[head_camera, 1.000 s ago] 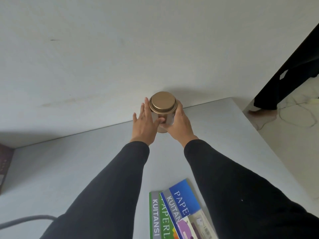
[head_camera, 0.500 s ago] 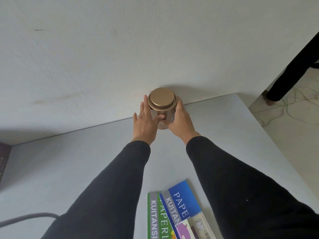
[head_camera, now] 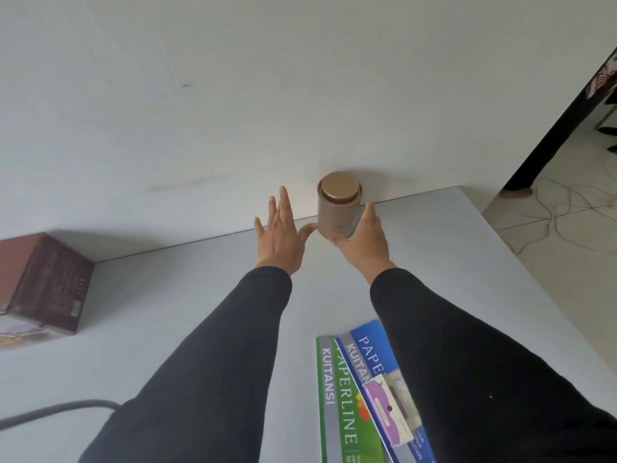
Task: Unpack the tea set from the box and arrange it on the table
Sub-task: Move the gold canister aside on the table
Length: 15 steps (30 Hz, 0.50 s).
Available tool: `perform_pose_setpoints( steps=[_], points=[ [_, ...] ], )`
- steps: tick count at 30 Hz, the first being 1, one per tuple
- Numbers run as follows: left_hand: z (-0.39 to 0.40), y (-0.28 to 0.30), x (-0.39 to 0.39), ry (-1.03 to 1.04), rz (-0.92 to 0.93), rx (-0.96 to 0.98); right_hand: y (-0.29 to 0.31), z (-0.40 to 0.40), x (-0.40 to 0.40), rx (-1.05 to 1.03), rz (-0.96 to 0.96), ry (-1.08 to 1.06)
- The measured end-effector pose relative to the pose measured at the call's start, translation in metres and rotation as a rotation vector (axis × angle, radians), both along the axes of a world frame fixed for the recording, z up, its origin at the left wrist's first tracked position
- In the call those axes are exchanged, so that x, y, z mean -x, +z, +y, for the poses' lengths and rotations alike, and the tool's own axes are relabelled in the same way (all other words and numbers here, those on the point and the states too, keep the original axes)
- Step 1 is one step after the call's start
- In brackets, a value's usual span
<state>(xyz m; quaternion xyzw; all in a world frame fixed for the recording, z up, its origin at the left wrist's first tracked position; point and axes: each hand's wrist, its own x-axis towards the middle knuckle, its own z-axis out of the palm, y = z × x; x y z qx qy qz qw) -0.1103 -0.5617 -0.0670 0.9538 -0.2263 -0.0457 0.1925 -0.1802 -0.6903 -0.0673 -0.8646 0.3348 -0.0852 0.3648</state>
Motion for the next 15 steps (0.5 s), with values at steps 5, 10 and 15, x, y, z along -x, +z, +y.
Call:
perform_pose_setpoints(
  steps=[5, 10, 15],
  points=[
    [0.067, 0.033, 0.010, 0.034, -0.037, 0.086, 0.037, 0.061, 0.009, 0.049, -0.014, 0.058],
    [0.171, 0.062, 0.014, 0.104, -0.099, 0.122, 0.074, 0.153, 0.001, 0.078, -0.094, 0.114],
    [0.299, 0.075, 0.018, 0.229, -0.146, 0.136, 0.087, 0.274, -0.007, 0.056, -0.112, 0.212]
  ],
)
